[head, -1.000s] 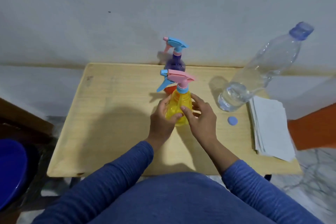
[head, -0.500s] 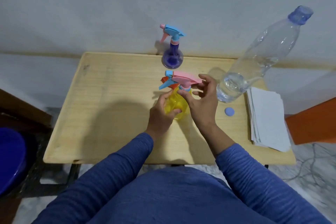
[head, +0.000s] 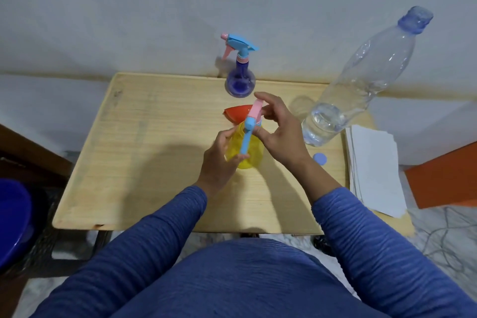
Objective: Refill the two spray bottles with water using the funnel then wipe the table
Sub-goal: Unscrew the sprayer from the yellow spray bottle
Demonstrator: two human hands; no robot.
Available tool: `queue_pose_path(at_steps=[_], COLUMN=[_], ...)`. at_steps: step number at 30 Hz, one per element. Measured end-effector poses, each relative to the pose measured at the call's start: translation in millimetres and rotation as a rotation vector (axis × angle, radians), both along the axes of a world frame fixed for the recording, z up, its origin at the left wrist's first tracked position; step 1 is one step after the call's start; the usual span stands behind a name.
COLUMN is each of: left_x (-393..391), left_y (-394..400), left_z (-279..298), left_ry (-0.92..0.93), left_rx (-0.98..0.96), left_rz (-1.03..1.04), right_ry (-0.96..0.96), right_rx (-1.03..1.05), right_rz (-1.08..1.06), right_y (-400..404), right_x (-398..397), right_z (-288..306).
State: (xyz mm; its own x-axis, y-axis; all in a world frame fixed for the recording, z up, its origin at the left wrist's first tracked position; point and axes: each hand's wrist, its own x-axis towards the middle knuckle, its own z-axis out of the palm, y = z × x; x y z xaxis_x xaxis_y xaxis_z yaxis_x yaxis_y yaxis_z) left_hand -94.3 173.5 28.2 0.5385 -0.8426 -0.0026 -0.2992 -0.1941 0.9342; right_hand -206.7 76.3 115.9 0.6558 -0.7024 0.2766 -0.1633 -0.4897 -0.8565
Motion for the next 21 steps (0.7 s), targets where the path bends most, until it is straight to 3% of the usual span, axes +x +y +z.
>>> queue_pose_path(at_steps=[4,21], left_x=[0.5,1.1], left_y=[-0.4,-1.2], left_z=[-1.9,-3.1], left_ry=[0.009,-0.038], left_rx=[-0.015,-0.036], left_rz=[-0.017,-0.017], right_ry=[0.062,0.089], right_rx=[0.019,0.119], right_rz=[0.119,0.243], right_y=[-0.8,-10.6], right_x=[-5.2,-8.4], right_z=[1.6,10.0])
